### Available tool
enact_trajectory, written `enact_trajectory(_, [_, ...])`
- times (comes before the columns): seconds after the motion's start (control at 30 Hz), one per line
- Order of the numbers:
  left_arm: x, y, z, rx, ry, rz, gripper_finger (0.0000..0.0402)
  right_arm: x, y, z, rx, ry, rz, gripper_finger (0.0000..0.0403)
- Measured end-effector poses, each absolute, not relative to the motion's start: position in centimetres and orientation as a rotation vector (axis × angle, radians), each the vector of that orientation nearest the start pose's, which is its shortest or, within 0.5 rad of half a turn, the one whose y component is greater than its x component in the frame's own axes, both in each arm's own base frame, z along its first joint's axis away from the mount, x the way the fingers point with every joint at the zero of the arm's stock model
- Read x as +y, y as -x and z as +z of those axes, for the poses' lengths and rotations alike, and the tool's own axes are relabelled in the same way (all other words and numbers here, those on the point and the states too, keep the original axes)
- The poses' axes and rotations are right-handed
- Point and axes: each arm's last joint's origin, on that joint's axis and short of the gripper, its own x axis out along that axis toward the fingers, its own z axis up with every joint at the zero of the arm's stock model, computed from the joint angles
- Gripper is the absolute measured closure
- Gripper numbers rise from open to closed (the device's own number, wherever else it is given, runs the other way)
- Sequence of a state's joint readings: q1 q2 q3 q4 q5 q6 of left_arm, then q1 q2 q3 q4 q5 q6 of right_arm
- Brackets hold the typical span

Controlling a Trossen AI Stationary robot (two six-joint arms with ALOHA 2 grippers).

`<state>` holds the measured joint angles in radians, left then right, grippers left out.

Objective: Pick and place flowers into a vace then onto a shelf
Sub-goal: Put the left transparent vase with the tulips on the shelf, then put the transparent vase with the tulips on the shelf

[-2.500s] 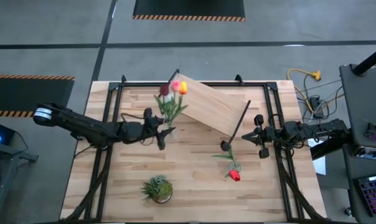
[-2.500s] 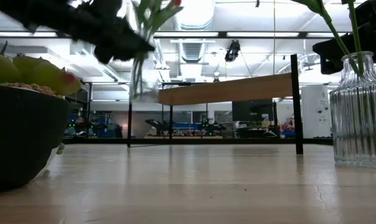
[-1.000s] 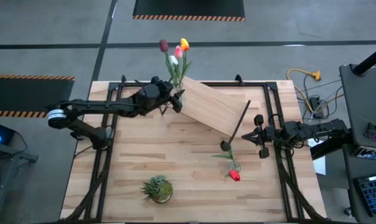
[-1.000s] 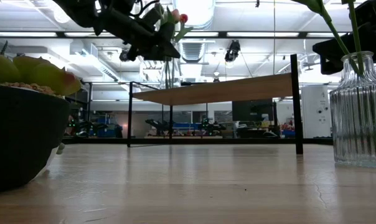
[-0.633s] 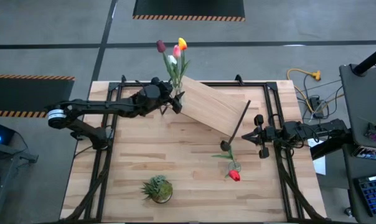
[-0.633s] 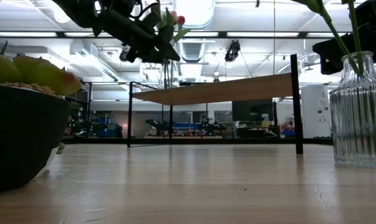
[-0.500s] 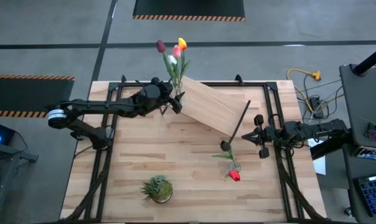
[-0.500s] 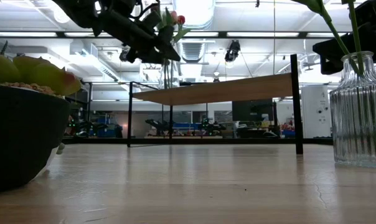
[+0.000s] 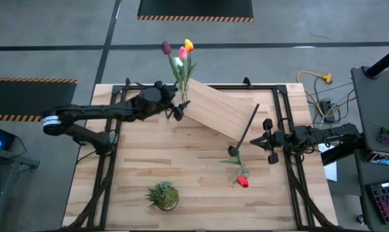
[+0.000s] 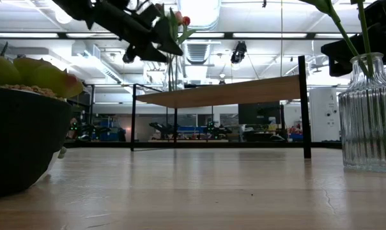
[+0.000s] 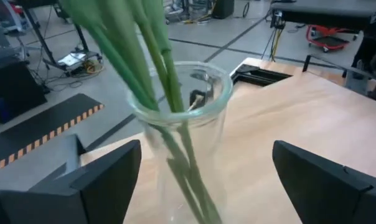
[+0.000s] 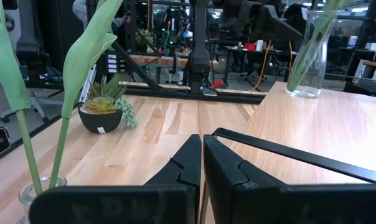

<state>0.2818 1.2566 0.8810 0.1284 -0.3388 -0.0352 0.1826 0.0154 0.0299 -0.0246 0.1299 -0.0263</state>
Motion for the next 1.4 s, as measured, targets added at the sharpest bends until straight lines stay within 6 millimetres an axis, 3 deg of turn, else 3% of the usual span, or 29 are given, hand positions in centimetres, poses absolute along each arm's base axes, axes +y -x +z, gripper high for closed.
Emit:
enact_trajectory(0.2, [6.9, -23.8, 31.5, 0.279, 0.025, 0.582, 0.0055, 1.4, -9.6, 17.0, 0.010, 0.028, 0.053, 0.0394])
enact_trajectory(0.33, [4.6, -22.0, 31.7, 0.313, 0.018, 0.439, 0.0060, 1.4, -9.6, 17.0, 0.010, 0.028, 0.053, 0.0394])
enact_trajectory(0.43, [2.7, -21.4, 30.5, 0.303, 0.010, 0.326, 0.0073, 1.4, -9.6, 17.0, 0.010, 0.028, 0.053, 0.0394])
enact_trajectory(0.67, [-1.1, -19.5, 25.6, 0.177, -0.071, 0.132, 0.0125, 1.4, -9.6, 17.0, 0.010, 0.015, 0.053, 0.0394])
enact_trajectory(0.9, [-1.2, -15.4, 21.5, 0.036, -0.009, 0.101, 0.0198, 1.4, -9.6, 17.0, 0.012, -0.046, 0.064, 0.0394])
enact_trajectory(1.1, [-1.0, -13.3, 20.3, -0.061, -0.037, 0.068, 0.0263, 1.4, -9.6, 17.1, 0.007, -0.039, 0.049, 0.0389])
enact_trajectory(1.4, [-0.8, -11.6, 17.9, -0.090, -0.070, 0.068, 0.0351, 1.2, -9.4, 17.7, 0.012, -0.065, 0.000, 0.0325])
